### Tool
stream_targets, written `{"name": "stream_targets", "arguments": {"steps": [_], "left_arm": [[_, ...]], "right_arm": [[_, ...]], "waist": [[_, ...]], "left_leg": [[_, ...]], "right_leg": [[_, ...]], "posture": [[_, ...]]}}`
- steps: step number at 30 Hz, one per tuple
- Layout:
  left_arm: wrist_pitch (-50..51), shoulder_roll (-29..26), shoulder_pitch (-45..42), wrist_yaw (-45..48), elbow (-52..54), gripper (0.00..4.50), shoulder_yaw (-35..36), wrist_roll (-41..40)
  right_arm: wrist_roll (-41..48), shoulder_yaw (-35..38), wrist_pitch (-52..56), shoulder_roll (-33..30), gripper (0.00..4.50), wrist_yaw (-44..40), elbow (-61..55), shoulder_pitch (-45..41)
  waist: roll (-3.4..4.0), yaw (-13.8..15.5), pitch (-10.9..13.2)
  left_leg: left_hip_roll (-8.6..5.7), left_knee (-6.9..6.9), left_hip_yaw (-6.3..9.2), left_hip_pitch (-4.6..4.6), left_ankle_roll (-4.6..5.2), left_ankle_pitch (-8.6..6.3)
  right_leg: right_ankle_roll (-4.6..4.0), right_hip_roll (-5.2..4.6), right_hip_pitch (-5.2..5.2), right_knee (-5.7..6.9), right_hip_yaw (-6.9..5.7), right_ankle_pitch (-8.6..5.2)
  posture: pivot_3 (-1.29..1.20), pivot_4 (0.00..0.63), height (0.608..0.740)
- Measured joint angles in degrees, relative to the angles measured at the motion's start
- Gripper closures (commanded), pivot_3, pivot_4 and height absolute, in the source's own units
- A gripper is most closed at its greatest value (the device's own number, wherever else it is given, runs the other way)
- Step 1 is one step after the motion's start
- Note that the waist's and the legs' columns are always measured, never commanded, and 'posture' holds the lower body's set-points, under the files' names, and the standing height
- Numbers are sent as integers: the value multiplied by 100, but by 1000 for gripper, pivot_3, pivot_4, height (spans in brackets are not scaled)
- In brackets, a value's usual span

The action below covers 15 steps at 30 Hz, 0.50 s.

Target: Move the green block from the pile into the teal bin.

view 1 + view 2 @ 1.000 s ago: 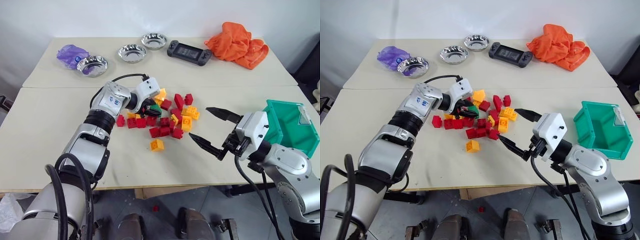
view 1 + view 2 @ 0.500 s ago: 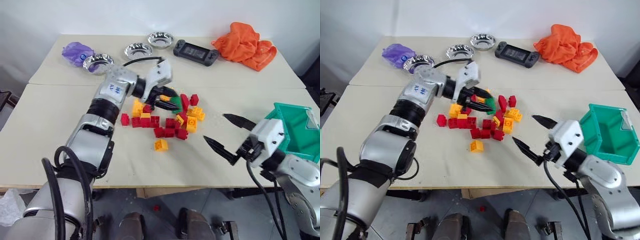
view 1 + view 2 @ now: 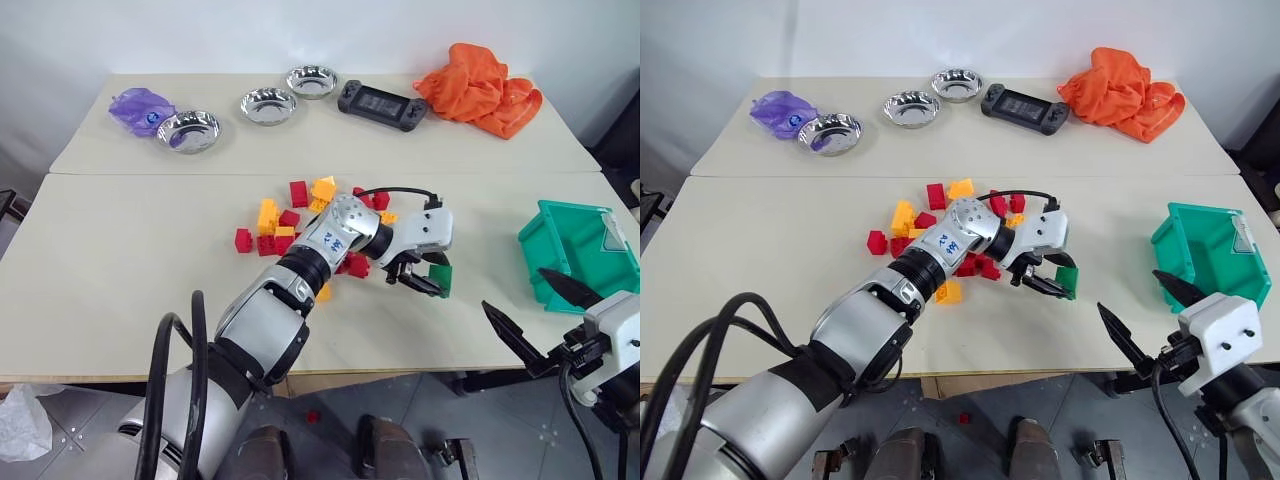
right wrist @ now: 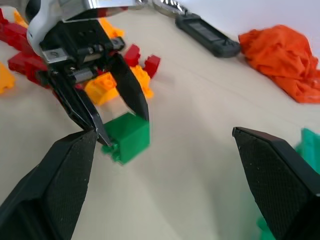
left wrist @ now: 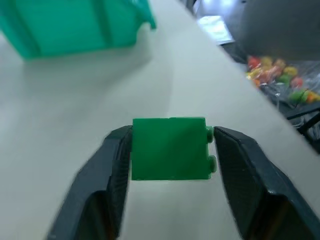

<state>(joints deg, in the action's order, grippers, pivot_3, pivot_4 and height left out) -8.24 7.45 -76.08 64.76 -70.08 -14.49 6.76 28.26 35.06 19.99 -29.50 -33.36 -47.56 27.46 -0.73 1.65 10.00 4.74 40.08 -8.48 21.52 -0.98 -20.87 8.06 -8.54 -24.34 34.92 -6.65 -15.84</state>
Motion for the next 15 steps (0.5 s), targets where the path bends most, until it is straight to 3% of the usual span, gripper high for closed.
{"name": "stream_targets", "arguments": {"steps": [2,7,15], "left_arm": [[-41,-7,2,-13,-7,234,169,-81],[-92,-207,76,257,20,234,694,-477],[-1021,-1126,530,804,528,109,1469,-1164]], "right_arm": [[9,60,0,100,0,41,-72,126],[25,119,2,109,0,74,-83,203],[376,110,230,-11,0,97,21,-9]], "waist": [[1,3,0],[2,1,-1],[6,-16,-3]], "left_leg": [[-1,2,0,1,3,-2],[-1,1,1,1,5,-3],[-1,1,0,-2,4,-2]], "right_leg": [[0,-1,1,-2,1,0],[0,-2,1,-1,1,0],[-1,-1,0,7,2,0]], "posture": [[0,150,740],[0,150,740],[0,150,740]]}}
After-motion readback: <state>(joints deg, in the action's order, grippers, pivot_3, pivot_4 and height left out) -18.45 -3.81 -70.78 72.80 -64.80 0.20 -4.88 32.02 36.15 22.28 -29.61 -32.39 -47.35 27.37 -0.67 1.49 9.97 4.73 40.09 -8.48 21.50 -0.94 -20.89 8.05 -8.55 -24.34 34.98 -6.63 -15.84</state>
